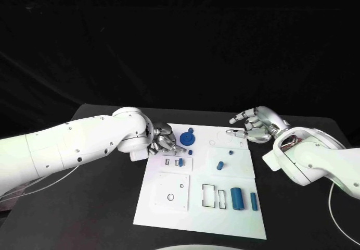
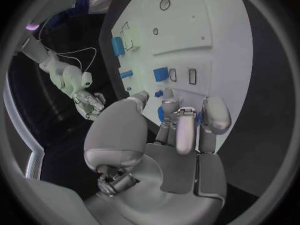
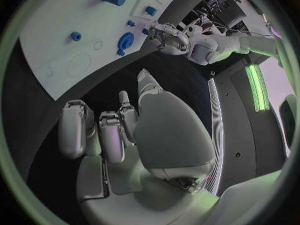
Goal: Assemble the parts on the task board
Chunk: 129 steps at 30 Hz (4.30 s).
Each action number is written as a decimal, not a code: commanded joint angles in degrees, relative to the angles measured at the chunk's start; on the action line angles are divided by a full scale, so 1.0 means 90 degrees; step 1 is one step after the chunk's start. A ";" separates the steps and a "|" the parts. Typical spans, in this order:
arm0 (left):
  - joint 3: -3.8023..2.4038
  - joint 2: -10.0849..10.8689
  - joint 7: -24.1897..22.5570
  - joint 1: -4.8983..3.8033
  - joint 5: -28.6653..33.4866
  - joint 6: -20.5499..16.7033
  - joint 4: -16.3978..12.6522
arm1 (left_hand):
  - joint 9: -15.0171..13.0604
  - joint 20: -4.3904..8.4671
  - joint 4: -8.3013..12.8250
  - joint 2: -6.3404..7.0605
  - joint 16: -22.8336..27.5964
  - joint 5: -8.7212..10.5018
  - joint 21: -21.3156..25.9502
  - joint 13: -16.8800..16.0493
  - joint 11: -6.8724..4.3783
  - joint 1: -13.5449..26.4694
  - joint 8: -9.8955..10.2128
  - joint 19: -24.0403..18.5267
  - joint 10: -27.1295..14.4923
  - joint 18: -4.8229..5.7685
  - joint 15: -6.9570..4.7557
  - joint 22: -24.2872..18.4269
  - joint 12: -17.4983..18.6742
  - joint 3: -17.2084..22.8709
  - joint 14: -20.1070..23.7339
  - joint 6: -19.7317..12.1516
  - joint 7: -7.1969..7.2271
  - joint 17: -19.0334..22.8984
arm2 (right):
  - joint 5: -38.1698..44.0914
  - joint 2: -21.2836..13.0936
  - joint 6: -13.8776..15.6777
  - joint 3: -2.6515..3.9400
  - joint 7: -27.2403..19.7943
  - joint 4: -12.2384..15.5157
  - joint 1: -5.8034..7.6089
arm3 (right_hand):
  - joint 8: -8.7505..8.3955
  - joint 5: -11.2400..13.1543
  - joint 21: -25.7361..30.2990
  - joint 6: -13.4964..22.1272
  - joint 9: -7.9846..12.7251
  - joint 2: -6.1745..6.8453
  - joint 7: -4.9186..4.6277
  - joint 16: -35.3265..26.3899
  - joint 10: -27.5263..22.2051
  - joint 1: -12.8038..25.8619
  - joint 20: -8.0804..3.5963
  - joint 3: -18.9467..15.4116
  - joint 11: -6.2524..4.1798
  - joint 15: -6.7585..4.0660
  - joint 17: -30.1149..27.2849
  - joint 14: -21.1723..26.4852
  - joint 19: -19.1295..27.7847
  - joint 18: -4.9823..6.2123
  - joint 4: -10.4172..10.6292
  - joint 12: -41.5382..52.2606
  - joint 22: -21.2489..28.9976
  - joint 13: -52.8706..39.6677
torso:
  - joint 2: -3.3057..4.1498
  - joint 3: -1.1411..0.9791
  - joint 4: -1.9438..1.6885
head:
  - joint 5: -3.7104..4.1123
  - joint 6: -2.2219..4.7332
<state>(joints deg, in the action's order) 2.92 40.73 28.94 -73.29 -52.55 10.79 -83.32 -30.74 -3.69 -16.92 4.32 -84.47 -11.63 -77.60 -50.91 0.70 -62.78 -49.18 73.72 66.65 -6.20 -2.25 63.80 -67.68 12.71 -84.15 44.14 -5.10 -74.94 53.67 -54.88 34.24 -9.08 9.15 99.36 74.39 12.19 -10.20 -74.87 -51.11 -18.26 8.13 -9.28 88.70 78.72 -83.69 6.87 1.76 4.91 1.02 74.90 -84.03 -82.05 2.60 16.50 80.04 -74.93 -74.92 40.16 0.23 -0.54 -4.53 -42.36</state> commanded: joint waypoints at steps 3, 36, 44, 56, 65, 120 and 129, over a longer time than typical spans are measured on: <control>0.0016 -0.0149 0.0101 -0.0008 -0.0159 0.0404 0.0093 | -0.0020 0.0015 0.0000 -0.0009 0.0001 0.0045 -0.0023 0.0044 0.0013 0.0118 -0.0036 0.0000 -0.0079 0.0086 -0.0046 -0.0003 0.0048 -0.0060 -0.0297 -0.0058 0.0027 -0.0351 | 0.0059 -0.0002 0.0010 0.0000 0.0114 -0.0007 0.0001 | 0.0025 0.0008 0.0052 -0.0045 -0.0010 -0.0028 -0.0009 -0.0041 -0.0013 -0.0001 -0.0029 0.0007 -0.0028 -0.0054 0.1025 -0.0512 0.0038 0.0131 0.0002 -0.0029 -0.0586 -0.0194 | 0.0005 -0.0001 0.0002 | -0.0002 -0.0026; 0.0060 -0.0372 0.0184 -0.0001 -0.0285 0.1010 0.0271 | -0.0070 0.0003 0.0020 -0.0096 0.0041 -0.0015 -0.0017 0.0055 0.0023 0.0079 -0.0075 -0.0038 -0.0134 0.0082 -0.0033 -0.0015 0.0045 -0.0054 -0.0262 -0.0121 0.0020 -0.0280 | 0.0059 0.0014 0.0014 0.0000 0.0151 -0.0031 -0.0001 | 0.0027 0.0009 0.0060 -0.0038 -0.0009 -0.0026 -0.0009 -0.0043 -0.0023 0.0010 -0.0033 -0.0001 -0.0030 -0.0057 0.1022 -0.0512 0.0041 0.0132 0.0007 -0.0039 -0.0581 -0.0181 | -0.0004 0.0006 0.0001 | 0.0002 -0.0094; 0.0060 -0.0388 0.0186 -0.0001 -0.0247 0.1033 0.0285 | -0.0095 0.0002 0.0028 -0.0111 0.0039 -0.0025 -0.0024 0.0058 0.0016 -0.0049 -0.0100 -0.0045 -0.0137 0.0082 -0.0038 -0.0003 0.0031 -0.0022 -0.0260 -0.0128 0.0027 -0.0283 | 0.0059 0.0029 0.0012 -0.0001 0.0158 -0.0040 -0.0001 | 0.0031 0.0008 0.0061 -0.0037 -0.0009 -0.0030 -0.0007 -0.0044 -0.0022 0.0016 -0.0035 -0.0003 -0.0031 -0.0059 0.1022 -0.0512 0.0040 0.0132 0.0010 -0.0039 -0.0581 -0.0181 | -0.0004 0.0005 -0.0001 | 0.0001 -0.0099; 0.0091 -0.0462 0.0187 0.0005 -0.0160 0.1016 0.0352 | -0.0119 0.0003 0.0034 -0.0163 0.0041 -0.0034 -0.0036 0.0070 0.0008 -0.0290 -0.0112 -0.0054 -0.0152 0.0083 -0.0045 0.0014 0.0021 0.0077 -0.0257 -0.0152 0.0035 -0.0276 | 0.0060 0.0047 -0.0004 -0.0001 0.0171 -0.0049 -0.0002 | 0.0034 0.0007 0.0054 -0.0037 -0.0010 -0.0034 -0.0006 -0.0043 -0.0019 0.0017 -0.0036 -0.0003 -0.0032 -0.0060 0.1026 -0.0513 0.0036 0.0130 0.0010 -0.0037 -0.0586 -0.0184 | 0.0004 0.0005 0.0007 | 0.0004 -0.0120; 0.0107 -0.0451 0.0178 0.0007 -0.0044 0.0938 0.0364 | -0.0147 0.0010 0.0062 -0.0279 0.0042 -0.0037 -0.0048 0.0117 -0.0014 -0.0849 -0.0105 -0.0082 -0.0199 0.0080 -0.0065 0.0026 0.0025 0.0554 -0.0253 -0.0206 0.0055 -0.0268 | 0.0064 0.0054 -0.0022 -0.0001 0.0183 -0.0067 -0.0002 | 0.0038 0.0006 0.0049 -0.0036 -0.0010 -0.0040 -0.0005 -0.0041 -0.0019 0.0018 -0.0039 -0.0002 -0.0033 -0.0062 0.1034 -0.0515 0.0031 0.0128 0.0008 -0.0038 -0.0591 -0.0182 | -0.0006 0.0002 -0.0002 | 0.0010 -0.0146; 0.0093 0.0012 0.0092 0.0259 -0.1342 -0.0343 -0.0397 | -0.0953 0.0173 0.1683 0.0721 -0.0056 -0.0462 -0.0292 -0.0182 -0.0196 0.0048 -0.0756 0.0162 0.0484 0.0142 -0.0234 0.0434 -0.0322 0.4883 -0.0342 -0.0065 0.0214 -0.0450 | 0.0103 0.0067 0.0021 -0.0002 0.0159 -0.0119 -0.0017 | 0.0052 0.0007 0.0063 -0.0034 -0.0011 -0.0041 0.0000 -0.0046 -0.0022 0.0031 -0.0045 -0.0013 -0.0037 -0.0067 0.1023 -0.0513 0.0033 0.0130 0.0008 -0.0043 -0.0584 -0.0176 | -0.0004 0.0003 -0.0004 | -0.0063 -0.0181; 0.0094 -0.0007 0.0106 0.0265 -0.1384 -0.0220 -0.0399 | -0.0963 0.0184 0.1727 0.0727 -0.0056 -0.0589 -0.0303 -0.0160 -0.0206 0.0117 -0.0763 0.0175 0.0501 0.0145 -0.0245 0.0452 -0.0311 0.4928 -0.0343 -0.0039 0.0224 -0.0451 | 0.0104 0.0062 0.0020 -0.0002 0.0155 -0.0120 -0.0020 | 0.0052 0.0007 0.0063 -0.0034 -0.0011 -0.0041 0.0000 -0.0046 -0.0022 0.0031 -0.0045 -0.0013 -0.0037 -0.0067 0.1023 -0.0513 0.0033 0.0130 0.0008 -0.0043 -0.0584 -0.0176 | -0.0008 0.0004 0.0000 | -0.0076 -0.0199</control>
<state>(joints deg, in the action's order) 3.77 40.81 30.31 -70.91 -63.96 8.36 -86.76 -39.32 -2.05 -13.21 10.95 -84.75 -16.65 -80.11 -52.39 -1.22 -62.18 -55.89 74.95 70.67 -5.27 -4.09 67.84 -70.72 44.91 -83.94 42.17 -4.23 -74.91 53.84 -54.35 34.36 -9.10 10.76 98.26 74.26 12.40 -10.20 -74.62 -51.11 -18.29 8.13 -9.27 88.48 78.72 -83.69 6.66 1.76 4.92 0.81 74.94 -83.82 -81.84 2.60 16.51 80.04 -74.91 -74.91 40.12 0.30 -0.53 -5.17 -44.09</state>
